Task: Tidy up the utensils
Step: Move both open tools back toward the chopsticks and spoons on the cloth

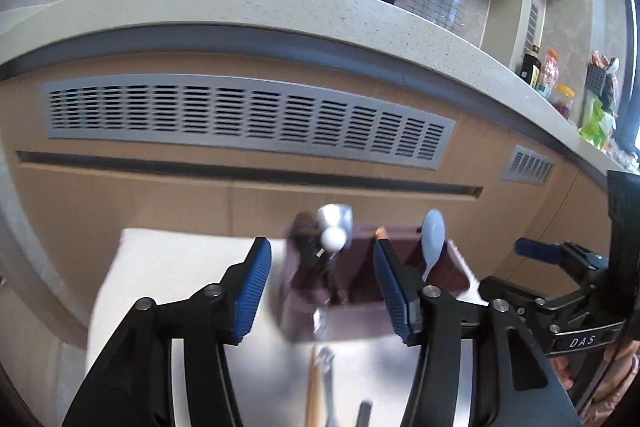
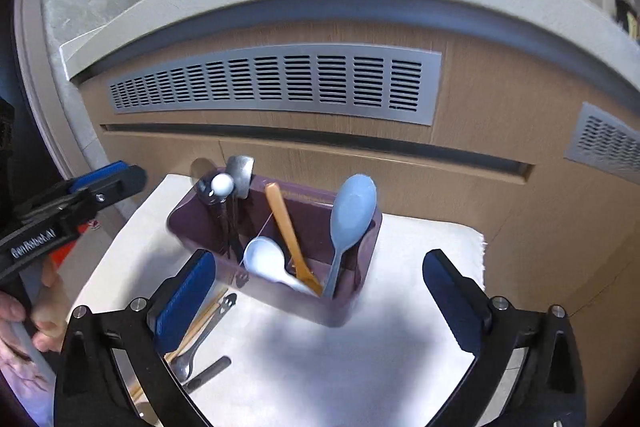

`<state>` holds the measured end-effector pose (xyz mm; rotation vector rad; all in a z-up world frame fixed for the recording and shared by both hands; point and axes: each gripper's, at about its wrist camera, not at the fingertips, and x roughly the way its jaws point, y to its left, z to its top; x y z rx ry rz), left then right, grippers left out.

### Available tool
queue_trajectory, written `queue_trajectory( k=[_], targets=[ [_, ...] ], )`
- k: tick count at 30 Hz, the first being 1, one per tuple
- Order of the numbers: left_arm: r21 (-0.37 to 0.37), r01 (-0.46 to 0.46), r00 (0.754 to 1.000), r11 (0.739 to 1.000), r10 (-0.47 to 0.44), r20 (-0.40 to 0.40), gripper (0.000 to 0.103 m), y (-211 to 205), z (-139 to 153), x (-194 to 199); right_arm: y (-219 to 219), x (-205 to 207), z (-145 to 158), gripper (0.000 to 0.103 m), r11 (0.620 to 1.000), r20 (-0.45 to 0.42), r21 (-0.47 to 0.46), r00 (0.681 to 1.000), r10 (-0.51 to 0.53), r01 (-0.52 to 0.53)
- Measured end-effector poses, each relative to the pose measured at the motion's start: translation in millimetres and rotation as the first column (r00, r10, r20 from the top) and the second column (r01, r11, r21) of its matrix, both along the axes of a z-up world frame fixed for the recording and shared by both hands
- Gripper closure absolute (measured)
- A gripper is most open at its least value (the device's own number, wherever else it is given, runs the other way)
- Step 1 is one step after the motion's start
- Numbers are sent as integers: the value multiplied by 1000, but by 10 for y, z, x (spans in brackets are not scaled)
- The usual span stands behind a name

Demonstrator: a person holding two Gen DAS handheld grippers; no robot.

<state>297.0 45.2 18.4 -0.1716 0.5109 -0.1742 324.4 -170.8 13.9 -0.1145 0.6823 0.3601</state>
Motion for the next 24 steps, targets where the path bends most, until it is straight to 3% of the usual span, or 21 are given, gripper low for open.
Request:
queue_trajectory(
  k=[9,13,17,20,21,22,23,24],
  targets=[
    [75,-88,983,993,99,-156,38,274,-552,-673,462,-570,-524,0,981,-21,-185,999,51,-54],
    [80,-87,963,993,104,-248,38,403,-885,-939,725,-712,-834,0,973,-129,-195,986,102,-126],
    [99,-101,949,990,125,-288,38,517,-1072,-1109,948,-817,-1005,0,964,-151,-222,982,116,-148],
    [78,-115,941,990,134,-311,38,595,-1139,-1150,1055,-762,-1091,1,969,-202,-183,971,128,-166],
    [75,-119,939,990,137,-315,38,615,-1154,-1165,1078,-734,-1113,4,974,-234,-153,964,129,-167],
    [71,-126,938,989,142,-317,38,644,-1173,-1193,1101,-706,-1134,18,978,-269,-121,954,133,-170],
    [69,-130,937,989,146,-318,38,663,-1180,-1204,1133,-709,-1157,41,980,-290,-101,947,136,-172],
    [66,-133,936,989,148,-320,38,688,-1187,-1227,1164,-702,-1172,52,981,-316,-86,938,141,-177]
  ],
)
